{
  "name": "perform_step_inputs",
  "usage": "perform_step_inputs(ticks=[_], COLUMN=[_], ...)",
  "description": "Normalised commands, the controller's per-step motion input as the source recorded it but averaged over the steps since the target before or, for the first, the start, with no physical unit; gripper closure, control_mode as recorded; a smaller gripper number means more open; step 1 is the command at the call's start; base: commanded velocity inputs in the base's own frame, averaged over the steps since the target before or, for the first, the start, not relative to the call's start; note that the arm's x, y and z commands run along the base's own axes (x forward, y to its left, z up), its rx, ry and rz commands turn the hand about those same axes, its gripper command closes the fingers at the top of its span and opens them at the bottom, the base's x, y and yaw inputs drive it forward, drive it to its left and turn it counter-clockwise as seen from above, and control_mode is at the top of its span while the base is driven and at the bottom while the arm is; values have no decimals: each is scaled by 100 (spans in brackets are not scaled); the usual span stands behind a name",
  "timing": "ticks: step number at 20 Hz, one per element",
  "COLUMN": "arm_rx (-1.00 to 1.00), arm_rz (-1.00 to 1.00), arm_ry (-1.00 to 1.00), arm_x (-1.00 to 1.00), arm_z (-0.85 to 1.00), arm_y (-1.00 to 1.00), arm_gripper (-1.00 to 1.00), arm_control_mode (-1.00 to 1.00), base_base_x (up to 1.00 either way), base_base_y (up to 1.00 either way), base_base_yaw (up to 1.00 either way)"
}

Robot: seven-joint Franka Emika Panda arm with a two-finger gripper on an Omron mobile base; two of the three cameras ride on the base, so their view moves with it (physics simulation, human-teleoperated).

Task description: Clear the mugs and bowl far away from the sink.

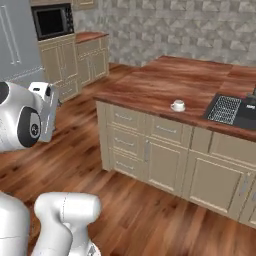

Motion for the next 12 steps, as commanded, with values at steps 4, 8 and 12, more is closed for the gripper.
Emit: perform_step_inputs(ticks=[4,8,12], arm_rx=[0,0,0], arm_rz=[0,0,0], arm_ry=[0,0,0], arm_x=[0,0,0], arm_z=[0,0,0], arm_y=[0,0,0], arm_gripper=[-100,-100,-100], arm_control_mode=[100,100,100], base_base_x=[6,94,100], base_base_y=[-57,48,92], base_base_yaw=[-93,-56,-34])
